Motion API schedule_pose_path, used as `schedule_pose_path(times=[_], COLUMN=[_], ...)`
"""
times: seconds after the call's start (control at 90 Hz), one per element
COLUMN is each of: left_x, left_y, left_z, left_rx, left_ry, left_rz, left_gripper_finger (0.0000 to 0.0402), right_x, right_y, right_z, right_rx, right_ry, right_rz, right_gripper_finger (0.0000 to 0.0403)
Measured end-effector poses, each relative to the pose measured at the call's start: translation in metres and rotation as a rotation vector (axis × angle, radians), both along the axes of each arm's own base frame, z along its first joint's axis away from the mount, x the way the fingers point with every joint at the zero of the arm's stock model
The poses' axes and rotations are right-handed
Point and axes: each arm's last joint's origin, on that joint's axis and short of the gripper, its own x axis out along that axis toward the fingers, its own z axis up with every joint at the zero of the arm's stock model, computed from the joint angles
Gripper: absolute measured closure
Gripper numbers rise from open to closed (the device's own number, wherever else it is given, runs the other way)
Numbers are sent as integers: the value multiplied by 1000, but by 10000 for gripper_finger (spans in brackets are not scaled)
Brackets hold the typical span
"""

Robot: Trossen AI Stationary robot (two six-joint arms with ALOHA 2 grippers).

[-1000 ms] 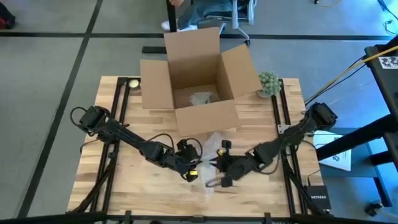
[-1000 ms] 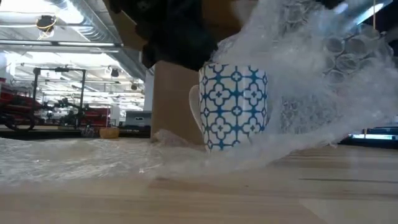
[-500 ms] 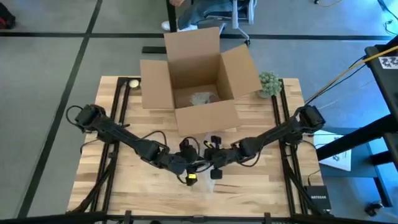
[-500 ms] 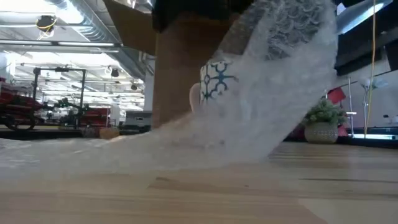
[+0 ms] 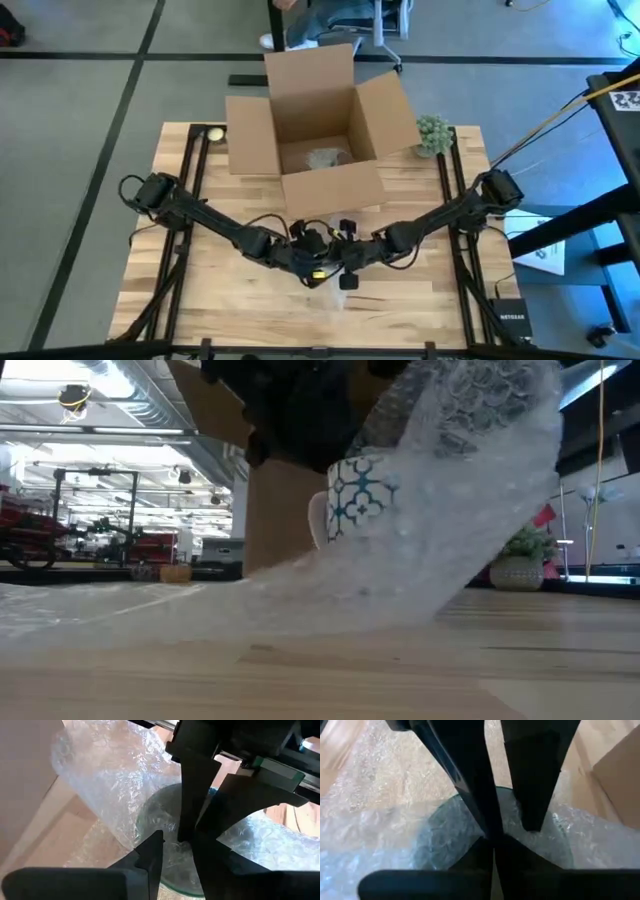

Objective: Wrap mug
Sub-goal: Wrap the white patterned mug with the transparent bubble wrap

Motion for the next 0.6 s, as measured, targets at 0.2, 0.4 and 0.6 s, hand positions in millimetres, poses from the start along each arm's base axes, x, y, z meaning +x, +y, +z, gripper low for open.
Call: schedule_pose_path(times=[0.2,0.4,0.6], left_x=[0,-1,-1], left_y=[-2,-2,-2], left_z=[0,-1,-2], left_rx=[1,2,3], left_ry=[-1,6,8], left_rz=[-6,-12,-14], left_gripper_finger=[314,314,314], right_x=[-3,-13,-31], right_y=[-1,-5,-13], right_z=[5,23,53], right_rx=[0,35,38], right_ry=[1,4,-19], right_rz=[2,1,-16], right_gripper_finger=[402,402,402])
